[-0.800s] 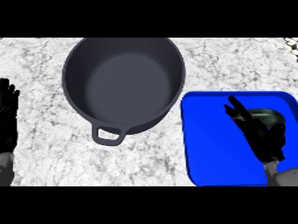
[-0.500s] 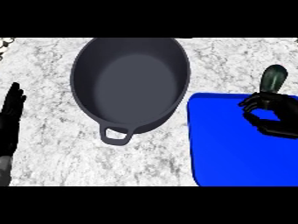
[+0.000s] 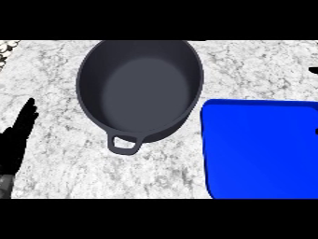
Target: Pick the eggplant from the tray and place it in the pot
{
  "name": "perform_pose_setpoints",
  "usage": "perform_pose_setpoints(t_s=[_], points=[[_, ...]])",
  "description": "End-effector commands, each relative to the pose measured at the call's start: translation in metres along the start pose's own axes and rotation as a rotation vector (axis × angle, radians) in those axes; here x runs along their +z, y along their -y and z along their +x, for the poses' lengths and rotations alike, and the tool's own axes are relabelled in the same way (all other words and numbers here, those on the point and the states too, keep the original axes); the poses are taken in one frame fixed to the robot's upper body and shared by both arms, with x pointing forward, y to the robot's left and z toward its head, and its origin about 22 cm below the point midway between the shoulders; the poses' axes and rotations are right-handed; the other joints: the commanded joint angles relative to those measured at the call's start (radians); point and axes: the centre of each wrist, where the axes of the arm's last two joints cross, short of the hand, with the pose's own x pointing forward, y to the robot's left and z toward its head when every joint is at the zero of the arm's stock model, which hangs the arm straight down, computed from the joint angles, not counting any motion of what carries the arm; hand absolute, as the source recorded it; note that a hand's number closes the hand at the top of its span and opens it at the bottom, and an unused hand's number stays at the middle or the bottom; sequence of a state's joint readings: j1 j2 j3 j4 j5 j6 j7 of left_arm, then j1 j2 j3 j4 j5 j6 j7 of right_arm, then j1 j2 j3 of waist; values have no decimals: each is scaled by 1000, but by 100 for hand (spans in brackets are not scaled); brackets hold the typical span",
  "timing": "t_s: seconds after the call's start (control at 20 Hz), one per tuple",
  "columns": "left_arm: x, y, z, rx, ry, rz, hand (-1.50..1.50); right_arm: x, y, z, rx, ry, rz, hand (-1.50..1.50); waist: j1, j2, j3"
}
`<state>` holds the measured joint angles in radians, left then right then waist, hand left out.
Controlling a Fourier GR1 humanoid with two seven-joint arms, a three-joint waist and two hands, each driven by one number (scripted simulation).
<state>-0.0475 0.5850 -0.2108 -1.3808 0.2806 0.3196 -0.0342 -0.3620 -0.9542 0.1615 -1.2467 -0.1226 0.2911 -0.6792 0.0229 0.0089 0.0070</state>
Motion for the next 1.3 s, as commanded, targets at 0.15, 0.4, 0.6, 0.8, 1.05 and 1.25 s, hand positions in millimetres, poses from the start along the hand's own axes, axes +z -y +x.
perform_pose_setpoints(t_s=[0.15, 0.4, 0.6, 0.8, 1.05, 1.25], points=[[-2, 7, 9, -22, -10, -15, 0, 29, 50, -13, 105, 40, 217, -150, 7, -1, -5], [5, 14, 12, -5, -10, -43, 0, -25, 64, 19, 235, -17, 373, -150, 16, -3, -7], [10, 1, 12, -19, -26, -30, 0, -42, 33, 29, 350, -55, 554, -150, 2, -9, -8], [1, -7, 26, -27, -13, -17, 0, -59, 9, 38, 514, -143, 718, -150, 1, -8, -8], [9, 10, 11, -10, -44, -8, 0, -89, -16, 56, 570, -226, 869, -150, -8, -9, -8], [5, -4, 16, -30, -26, -9, 0, -96, -29, 54, 559, -236, 928, -150, -14, -9, -8]])
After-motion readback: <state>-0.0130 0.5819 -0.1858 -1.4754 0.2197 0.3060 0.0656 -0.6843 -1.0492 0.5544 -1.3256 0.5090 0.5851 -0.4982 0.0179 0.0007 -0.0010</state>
